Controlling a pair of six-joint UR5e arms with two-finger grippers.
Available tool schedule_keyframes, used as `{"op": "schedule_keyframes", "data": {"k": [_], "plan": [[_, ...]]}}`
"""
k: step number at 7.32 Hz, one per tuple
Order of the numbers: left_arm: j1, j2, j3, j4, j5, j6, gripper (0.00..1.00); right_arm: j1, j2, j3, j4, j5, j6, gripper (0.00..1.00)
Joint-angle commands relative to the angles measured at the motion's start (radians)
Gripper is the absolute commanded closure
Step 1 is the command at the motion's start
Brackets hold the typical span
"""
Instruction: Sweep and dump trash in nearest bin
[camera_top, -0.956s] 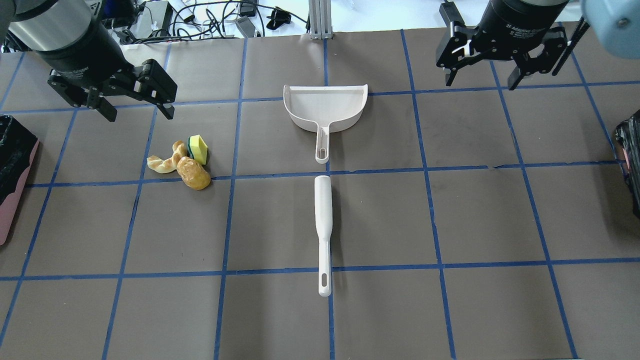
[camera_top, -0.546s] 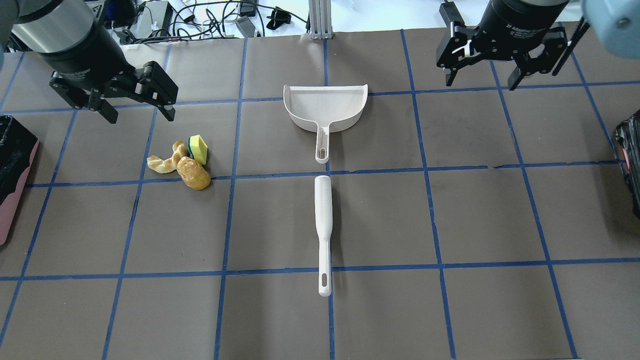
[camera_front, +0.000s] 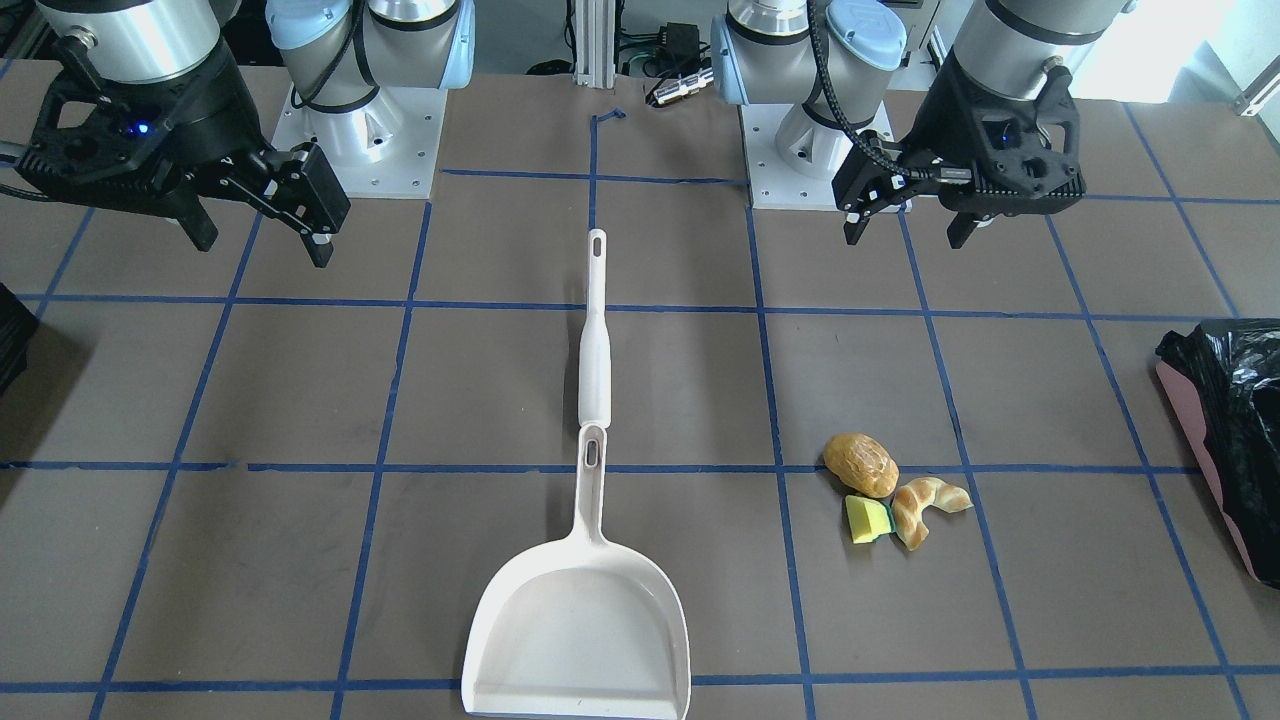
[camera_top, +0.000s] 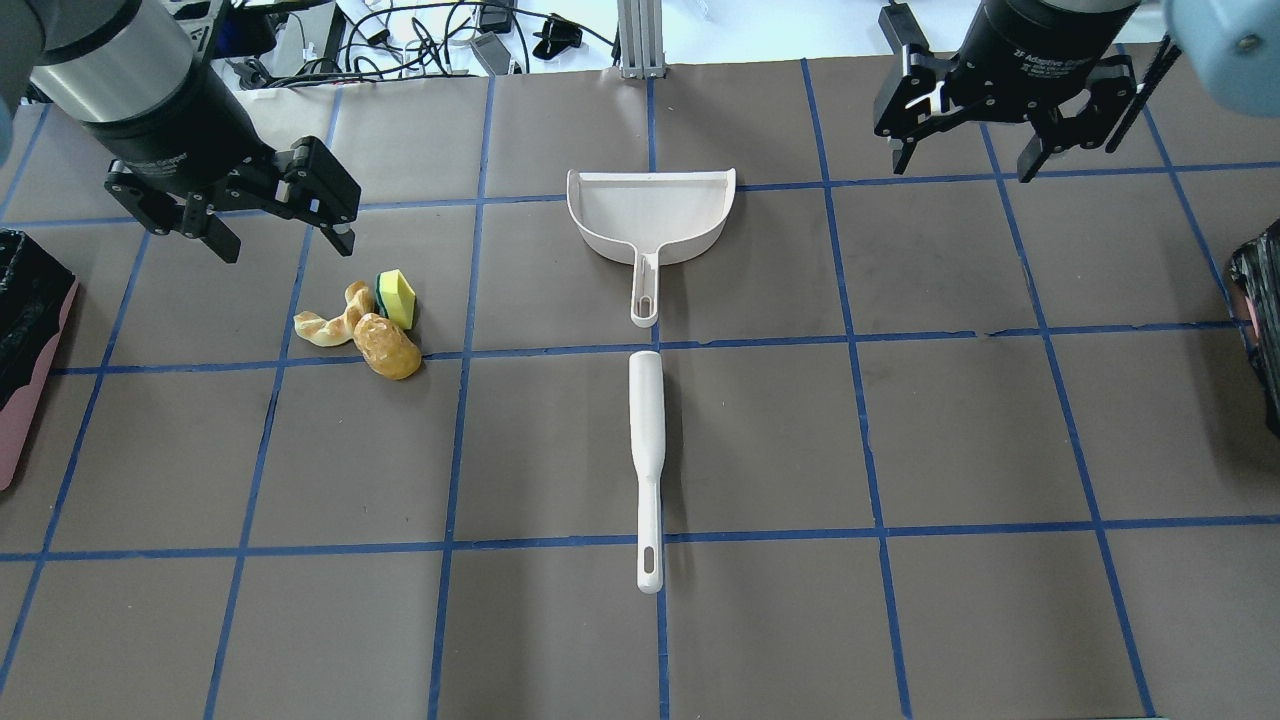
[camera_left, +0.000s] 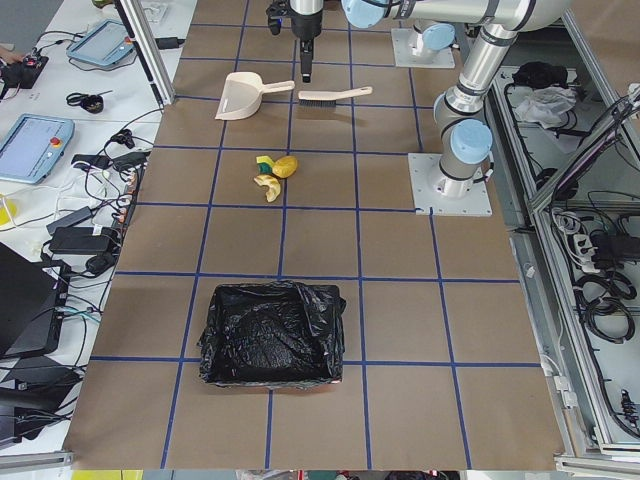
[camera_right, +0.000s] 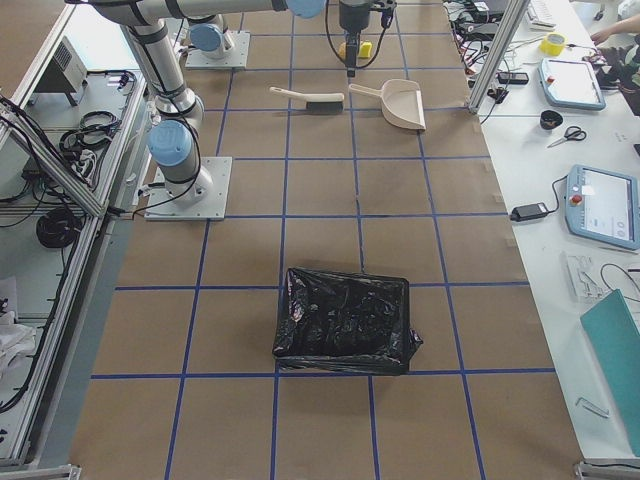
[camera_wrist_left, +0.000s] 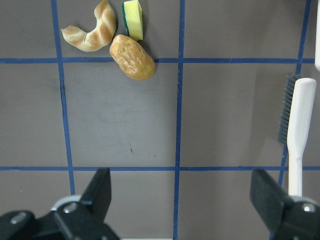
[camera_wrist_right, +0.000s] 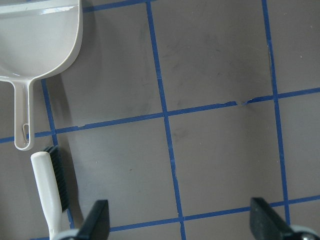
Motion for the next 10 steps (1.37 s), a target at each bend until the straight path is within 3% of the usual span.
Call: {"op": "schedule_keyframes", "data": {"k": [1, 10], "plan": [[0.003, -0.011, -0.006, -0.001, -0.009, -0.033, 0.0, 0.0, 0.0, 0.0, 0.001, -0.002, 0.0, 0.0], [0.011, -0.006, -0.022, -0.018, 0.007, -0.021, 0.0, 0.0, 0.0, 0.0, -0.004, 0.0, -0.003, 0.0]]}}
